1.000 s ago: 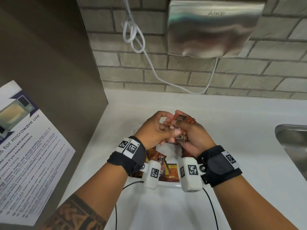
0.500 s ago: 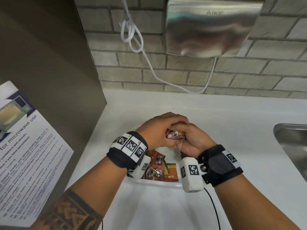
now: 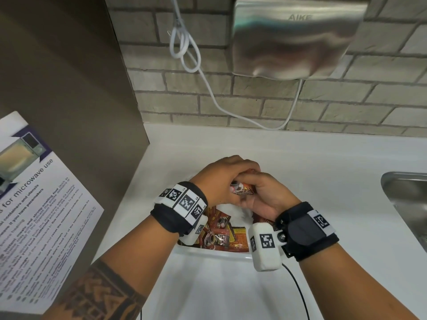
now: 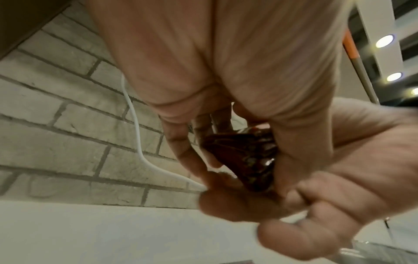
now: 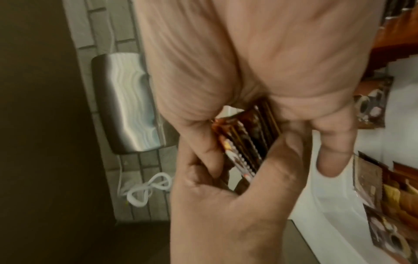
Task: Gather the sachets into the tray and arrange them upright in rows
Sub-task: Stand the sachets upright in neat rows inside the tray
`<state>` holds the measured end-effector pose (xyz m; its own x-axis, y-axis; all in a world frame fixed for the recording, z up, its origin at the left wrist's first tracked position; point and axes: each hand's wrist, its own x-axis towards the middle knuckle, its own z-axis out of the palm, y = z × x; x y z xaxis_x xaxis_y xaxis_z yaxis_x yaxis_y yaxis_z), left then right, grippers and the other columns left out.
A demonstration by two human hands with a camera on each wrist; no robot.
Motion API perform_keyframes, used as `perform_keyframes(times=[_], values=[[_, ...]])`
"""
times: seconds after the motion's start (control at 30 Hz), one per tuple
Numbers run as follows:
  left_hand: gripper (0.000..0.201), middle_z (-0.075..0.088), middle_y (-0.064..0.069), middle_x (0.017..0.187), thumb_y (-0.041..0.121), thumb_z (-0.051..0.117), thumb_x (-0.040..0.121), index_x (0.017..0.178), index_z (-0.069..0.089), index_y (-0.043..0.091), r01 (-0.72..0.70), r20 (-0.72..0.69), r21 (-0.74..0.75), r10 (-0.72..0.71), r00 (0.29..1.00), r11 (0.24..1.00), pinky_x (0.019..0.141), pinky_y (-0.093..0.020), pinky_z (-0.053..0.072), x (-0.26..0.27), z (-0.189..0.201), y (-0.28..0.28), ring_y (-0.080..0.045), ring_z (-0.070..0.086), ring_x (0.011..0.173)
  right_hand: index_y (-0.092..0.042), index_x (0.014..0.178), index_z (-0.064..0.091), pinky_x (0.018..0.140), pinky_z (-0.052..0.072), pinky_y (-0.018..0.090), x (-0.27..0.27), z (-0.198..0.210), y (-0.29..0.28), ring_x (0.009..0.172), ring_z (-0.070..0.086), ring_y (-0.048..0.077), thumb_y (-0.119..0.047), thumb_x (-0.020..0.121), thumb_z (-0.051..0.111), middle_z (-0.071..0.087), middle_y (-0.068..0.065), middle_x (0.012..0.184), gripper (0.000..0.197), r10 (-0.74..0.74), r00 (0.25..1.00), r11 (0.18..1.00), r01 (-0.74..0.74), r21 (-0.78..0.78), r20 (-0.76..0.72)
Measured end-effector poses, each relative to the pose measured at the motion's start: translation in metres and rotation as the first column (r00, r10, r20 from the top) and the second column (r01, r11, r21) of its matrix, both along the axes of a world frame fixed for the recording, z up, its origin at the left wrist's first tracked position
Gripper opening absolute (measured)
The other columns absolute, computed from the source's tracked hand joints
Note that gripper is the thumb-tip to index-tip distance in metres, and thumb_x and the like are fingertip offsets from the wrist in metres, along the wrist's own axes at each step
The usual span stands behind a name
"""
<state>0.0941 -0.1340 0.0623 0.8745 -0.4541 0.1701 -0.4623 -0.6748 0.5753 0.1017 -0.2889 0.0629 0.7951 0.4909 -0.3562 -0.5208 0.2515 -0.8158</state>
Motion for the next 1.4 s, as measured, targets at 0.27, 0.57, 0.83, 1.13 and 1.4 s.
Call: perform_keyframes(times=[0.27,0.57,0.83,1.13,1.4], values=[[0.115,0.050,0.004,0.131,0.025,0.096,0.058,0.151,0.031,0.041,-0.155,-0.101,-0.125,0.143,0.985,0.980,0.099,-0.030,0.050,0.007,0.006,0.014,-0.012,0.055,0.116,-0.011,0.100,0.074,0.081,0.058,0.042,0.005,0.002,-0.013,0.085,0.073,0.025,-0.027,0.085,0.079,0.078,0.008,0.094,0.023,0.019,0.904,0.896,0.174,-0.409,0.427],[0.078,0.066,-0.008,0.131,0.017,0.076,0.078,0.147,0.043,0.028,-0.551,-0.627,-0.768,-0.208,0.751,0.326,0.093,-0.051,0.054,0.003,0.010,-0.001,-0.027,0.065,0.115,-0.003,0.111,0.070,0.061,0.050,0.017,-0.004,0.011,-0.011,0.071,0.068,0.006,-0.011,0.092,0.069,0.075,0.006,0.094,0.021,-0.054,0.945,0.982,0.109,-0.155,0.322],[0.028,0.061,-0.026,0.133,0.001,0.054,0.100,0.126,0.056,0.011,-0.381,-0.503,-0.837,-0.277,0.819,0.394,0.086,-0.050,0.059,0.003,0.009,-0.002,-0.038,0.063,0.118,-0.019,0.111,0.072,0.072,0.053,0.023,-0.011,0.007,-0.013,0.085,0.073,0.012,-0.033,0.088,0.076,0.076,-0.001,0.101,0.028,-0.023,0.837,0.867,0.289,-0.405,0.546],[0.029,0.070,-0.012,0.101,0.004,0.072,0.089,0.115,0.062,0.011,-0.380,-0.463,-0.777,-0.048,0.885,0.501,0.065,-0.027,0.057,0.005,0.000,0.001,-0.018,0.067,0.084,-0.018,0.102,0.068,0.080,0.056,0.029,0.010,0.031,-0.023,0.079,0.071,0.010,-0.021,0.089,0.076,0.075,0.001,0.087,0.016,0.074,0.753,0.787,0.358,-0.502,0.654],[0.042,0.072,0.001,0.093,-0.016,0.070,0.082,0.114,0.057,0.008,-0.307,-0.433,-0.782,-0.119,0.893,0.543,0.068,-0.024,0.055,0.002,-0.003,0.005,-0.010,0.067,0.081,-0.006,0.098,0.072,0.060,0.052,0.017,0.017,0.040,-0.023,0.070,0.069,0.011,-0.010,0.083,0.079,0.076,0.007,0.083,0.017,0.106,0.816,0.846,0.226,-0.483,0.568]])
